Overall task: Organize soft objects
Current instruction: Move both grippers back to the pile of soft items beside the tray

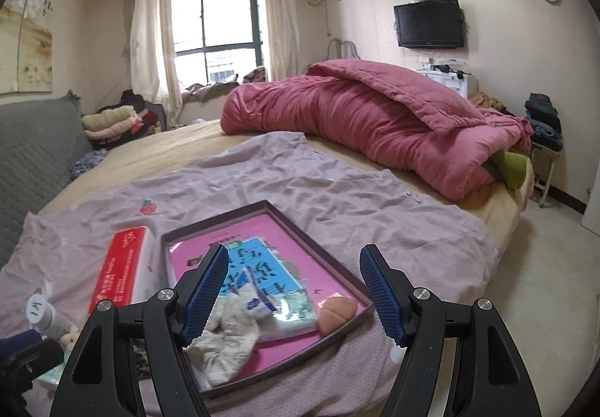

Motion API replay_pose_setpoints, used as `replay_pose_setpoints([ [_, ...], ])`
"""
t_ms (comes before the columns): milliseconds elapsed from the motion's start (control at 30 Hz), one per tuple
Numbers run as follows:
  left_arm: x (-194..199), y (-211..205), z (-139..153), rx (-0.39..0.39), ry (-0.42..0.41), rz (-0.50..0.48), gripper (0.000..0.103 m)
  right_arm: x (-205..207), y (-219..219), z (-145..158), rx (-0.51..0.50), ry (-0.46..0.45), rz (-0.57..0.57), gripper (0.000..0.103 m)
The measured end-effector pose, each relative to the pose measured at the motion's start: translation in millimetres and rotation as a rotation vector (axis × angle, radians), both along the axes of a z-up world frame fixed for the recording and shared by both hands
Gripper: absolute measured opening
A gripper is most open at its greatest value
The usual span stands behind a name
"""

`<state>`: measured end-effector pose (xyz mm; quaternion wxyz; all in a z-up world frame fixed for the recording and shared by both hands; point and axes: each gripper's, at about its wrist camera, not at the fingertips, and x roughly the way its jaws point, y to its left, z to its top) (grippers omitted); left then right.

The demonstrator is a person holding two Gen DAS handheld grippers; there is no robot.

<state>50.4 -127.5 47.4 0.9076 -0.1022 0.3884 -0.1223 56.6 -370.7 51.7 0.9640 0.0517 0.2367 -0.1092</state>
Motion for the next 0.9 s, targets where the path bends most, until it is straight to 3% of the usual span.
replay_pose_setpoints([
  [500,-22,49,18,-0.015,-0.031,0.082,0.062,-21,51,28,-0.017,-0.016,0.166,0.074],
  [900,-53,126,23,-0.029,-0.038,0.218,0.062,-41,104,35,-0.05,-0.005,0.331,0.074],
])
